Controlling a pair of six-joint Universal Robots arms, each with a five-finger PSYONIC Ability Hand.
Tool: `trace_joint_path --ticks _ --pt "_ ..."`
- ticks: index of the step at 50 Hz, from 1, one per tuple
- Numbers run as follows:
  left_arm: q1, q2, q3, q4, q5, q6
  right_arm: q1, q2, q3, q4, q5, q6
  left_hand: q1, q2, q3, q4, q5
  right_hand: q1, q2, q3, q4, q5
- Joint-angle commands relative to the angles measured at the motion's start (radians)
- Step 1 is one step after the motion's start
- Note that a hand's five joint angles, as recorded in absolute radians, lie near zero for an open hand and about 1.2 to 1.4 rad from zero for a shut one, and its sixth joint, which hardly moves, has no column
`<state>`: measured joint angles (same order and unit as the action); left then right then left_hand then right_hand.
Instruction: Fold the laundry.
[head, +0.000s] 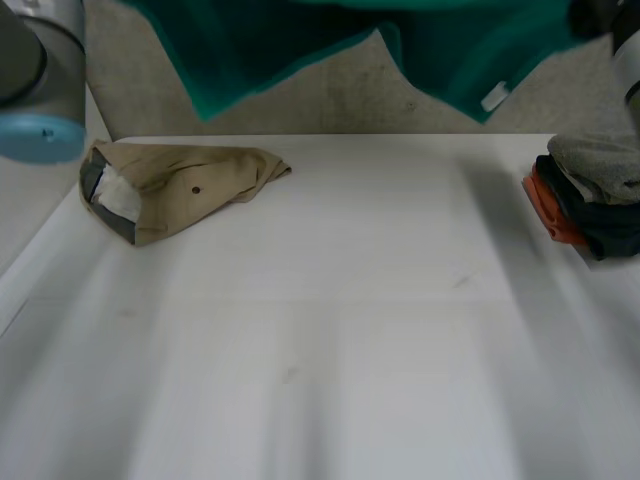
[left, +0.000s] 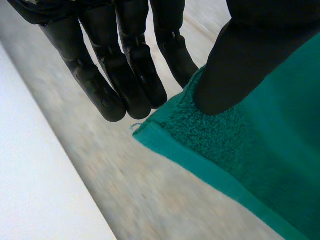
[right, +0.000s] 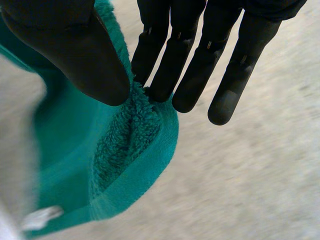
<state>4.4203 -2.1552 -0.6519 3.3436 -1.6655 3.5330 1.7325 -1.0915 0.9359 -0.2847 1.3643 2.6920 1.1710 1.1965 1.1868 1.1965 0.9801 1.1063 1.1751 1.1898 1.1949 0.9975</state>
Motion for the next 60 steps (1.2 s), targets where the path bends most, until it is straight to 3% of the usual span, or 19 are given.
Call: trace_joint_path --ticks 1,9,13,17,18,22,25,29,37,41,50,60 --pt "0.008 0.006 -0.205 0.016 0.033 0.058 0.007 0.074 0.066 0.130 -0.036 -0.026 0.225 0.200 0.209 0.200 0.242 0.290 0.221 0.207 0.201 0.224" --pt "0.010 0.014 -0.489 -0.015 0.047 0.173 -0.010 0.168 0.156 0.257 -0.039 -0.113 0.225 0.200 0.209 0.200 0.242 0.290 0.221 0.207 0.201 0.224" --pt "0.002 0.047 -0.678 -0.068 0.056 0.303 -0.037 0.168 0.244 0.383 -0.047 -0.204 0.225 0.200 0.209 0.200 0.242 0.290 0.221 0.207 0.201 0.224" --pt "0.019 0.104 -0.885 -0.156 0.014 0.472 -0.074 0.110 0.345 0.620 -0.047 -0.366 0.225 0.200 0.209 0.200 0.242 0.290 0.221 0.207 0.201 0.224" --pt "0.030 0.138 -0.967 -0.203 0.000 0.524 -0.105 0.067 0.392 0.742 -0.047 -0.465 0.225 0.200 0.209 0.200 0.242 0.290 0.221 0.207 0.201 0.224" --pt "0.030 0.231 -1.133 -0.306 -0.008 0.625 -0.169 -0.011 0.498 0.970 -0.051 -0.691 0.225 0.200 0.209 0.200 0.242 0.290 0.221 0.207 0.201 0.224" --pt "0.007 0.268 -1.166 -0.348 -0.003 0.656 -0.191 -0.028 0.540 1.018 -0.051 -0.803 0.225 0.200 0.209 0.200 0.242 0.290 0.221 0.207 0.201 0.224" --pt "-0.057 0.258 -1.099 -0.362 -0.006 0.617 -0.166 -0.015 0.532 0.922 -0.050 -0.769 0.225 0.200 0.209 0.200 0.242 0.290 0.221 0.207 0.201 0.224" --pt "-0.107 0.137 -0.801 -0.334 -0.057 0.430 -0.139 0.030 0.494 0.667 -0.053 -0.507 0.225 0.200 0.209 0.200 0.242 0.290 0.221 0.207 0.201 0.224" --pt "-0.111 0.039 -0.645 -0.274 -0.062 0.389 -0.139 0.035 0.488 0.525 -0.060 -0.428 0.225 0.200 0.209 0.200 0.242 0.290 0.221 0.207 0.201 0.224" --pt "-0.091 -0.201 -0.292 -0.184 -0.054 0.418 -0.100 0.131 0.408 0.156 -0.038 -0.290 0.225 0.200 0.209 0.200 0.242 0.290 0.221 0.207 0.201 0.224" --pt "-0.102 -0.442 0.063 -0.122 -0.043 0.504 -0.039 0.324 0.201 0.003 0.068 -0.322 0.225 0.200 0.209 0.200 0.242 0.290 0.221 0.207 0.201 0.224"
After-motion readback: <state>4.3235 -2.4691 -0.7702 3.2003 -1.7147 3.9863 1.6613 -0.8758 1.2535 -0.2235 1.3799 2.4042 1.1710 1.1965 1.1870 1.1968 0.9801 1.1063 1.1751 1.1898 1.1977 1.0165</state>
